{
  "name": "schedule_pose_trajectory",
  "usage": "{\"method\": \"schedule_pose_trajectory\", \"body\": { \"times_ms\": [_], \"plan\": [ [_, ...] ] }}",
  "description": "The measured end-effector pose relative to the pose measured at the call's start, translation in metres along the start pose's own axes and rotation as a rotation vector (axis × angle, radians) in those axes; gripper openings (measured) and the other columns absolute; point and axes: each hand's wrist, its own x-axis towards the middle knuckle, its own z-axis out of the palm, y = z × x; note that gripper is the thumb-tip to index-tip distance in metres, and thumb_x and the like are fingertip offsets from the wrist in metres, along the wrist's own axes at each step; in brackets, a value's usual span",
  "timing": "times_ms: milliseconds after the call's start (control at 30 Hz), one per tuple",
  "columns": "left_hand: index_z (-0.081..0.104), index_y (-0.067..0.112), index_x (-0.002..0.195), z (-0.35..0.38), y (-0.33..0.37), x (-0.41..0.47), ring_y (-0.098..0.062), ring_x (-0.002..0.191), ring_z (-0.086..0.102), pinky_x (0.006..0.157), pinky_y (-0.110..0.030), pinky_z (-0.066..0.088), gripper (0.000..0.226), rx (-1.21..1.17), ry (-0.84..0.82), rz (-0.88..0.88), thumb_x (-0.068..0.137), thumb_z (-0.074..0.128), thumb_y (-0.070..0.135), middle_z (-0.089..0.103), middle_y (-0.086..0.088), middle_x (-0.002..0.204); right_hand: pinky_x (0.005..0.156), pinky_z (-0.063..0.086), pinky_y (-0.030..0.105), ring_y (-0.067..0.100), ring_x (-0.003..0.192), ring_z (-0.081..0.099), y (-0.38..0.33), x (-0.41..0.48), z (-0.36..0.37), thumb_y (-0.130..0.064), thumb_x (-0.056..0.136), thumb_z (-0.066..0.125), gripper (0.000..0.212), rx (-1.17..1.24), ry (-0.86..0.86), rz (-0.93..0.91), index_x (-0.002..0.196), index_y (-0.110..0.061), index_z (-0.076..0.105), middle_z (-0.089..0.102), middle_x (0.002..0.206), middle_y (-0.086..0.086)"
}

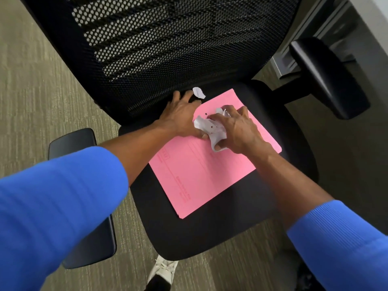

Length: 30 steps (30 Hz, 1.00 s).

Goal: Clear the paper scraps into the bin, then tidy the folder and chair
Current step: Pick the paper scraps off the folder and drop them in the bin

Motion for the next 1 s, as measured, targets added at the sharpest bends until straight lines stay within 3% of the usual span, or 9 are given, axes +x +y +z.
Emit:
{"method": "schedule_pose_trajectory", "body": {
  "times_ms": [67, 200, 333, 433, 733, 867, 1000],
  "plan": [
    [0.055, 0.014, 0.150, -0.001, 0.001, 0.000, -0.037, 0.143, 0.035, 0.119, -0.051, 0.044, 0.105, -0.064, 0.013, -0.001, 0.068, 0.088, 0.071, 0.039, -0.007, 0.160, 0.073, 0.043, 0.040, 0.035, 0.127, 0.040, -0.001, -0.003, 0.003, -0.035, 0.080, 0.088, 0.074, 0.045, 0.033, -0.001, 0.146, -0.035, 0.054, 0.045, 0.150, 0.006],
    [0.066, 0.009, 0.136, 0.004, -0.001, -0.002, -0.035, 0.133, 0.046, 0.115, -0.043, 0.044, 0.073, -0.150, 0.103, -0.021, 0.081, 0.088, 0.051, 0.050, -0.012, 0.145, 0.077, 0.052, 0.045, 0.034, 0.114, 0.045, -0.005, -0.011, 0.009, -0.023, 0.090, 0.080, 0.047, 0.123, 0.116, 0.045, 0.135, -0.025, 0.066, 0.054, 0.137, 0.009],
    [0.071, 0.009, 0.130, 0.017, -0.008, -0.010, -0.033, 0.127, 0.052, 0.113, -0.042, 0.047, 0.032, -0.186, 0.241, -0.049, 0.098, 0.074, 0.015, 0.055, -0.012, 0.139, 0.071, 0.044, 0.040, 0.026, 0.097, 0.042, -0.006, -0.018, 0.019, -0.018, 0.094, 0.075, 0.026, 0.221, 0.211, 0.099, 0.120, -0.019, 0.075, 0.061, 0.120, 0.010],
    [0.072, 0.005, 0.129, 0.024, -0.017, -0.013, -0.035, 0.124, 0.056, 0.109, -0.042, 0.048, 0.040, -0.198, 0.330, -0.095, 0.095, 0.058, -0.011, 0.057, -0.016, 0.134, 0.070, 0.036, 0.037, 0.024, 0.091, 0.042, -0.006, -0.024, 0.028, -0.014, 0.094, 0.075, 0.021, 0.260, 0.271, 0.149, 0.115, -0.014, 0.077, 0.063, 0.112, 0.010],
    [0.075, 0.000, 0.125, 0.019, -0.024, -0.008, -0.036, 0.109, 0.068, 0.100, -0.043, 0.058, 0.038, -0.143, 0.420, -0.013, 0.094, 0.058, -0.013, 0.062, -0.016, 0.127, 0.069, 0.035, 0.036, 0.024, 0.090, 0.042, -0.010, -0.036, 0.047, -0.014, 0.094, 0.077, 0.017, 0.351, 0.398, 0.210, 0.111, -0.011, 0.078, 0.067, 0.112, 0.011],
    [0.072, -0.003, 0.128, 0.011, -0.013, 0.002, -0.038, 0.115, 0.068, 0.094, -0.047, 0.063, 0.038, -0.050, 0.400, 0.101, 0.095, 0.057, -0.014, 0.054, -0.012, 0.151, 0.066, 0.040, 0.038, 0.025, 0.089, 0.044, -0.011, -0.039, 0.049, -0.018, 0.093, 0.079, 0.019, 0.355, 0.415, 0.202, 0.110, -0.010, 0.078, 0.068, 0.111, 0.012],
    [0.069, -0.005, 0.134, 0.009, -0.008, 0.016, -0.041, 0.135, 0.062, 0.112, -0.046, 0.056, 0.041, -0.006, 0.282, 0.159, 0.097, 0.054, -0.012, 0.041, -0.007, 0.170, 0.067, 0.047, 0.041, 0.028, 0.091, 0.049, -0.010, -0.041, 0.050, -0.017, 0.092, 0.079, 0.020, 0.362, 0.417, 0.200, 0.111, -0.009, 0.078, 0.068, 0.113, 0.013]
  ]
}}
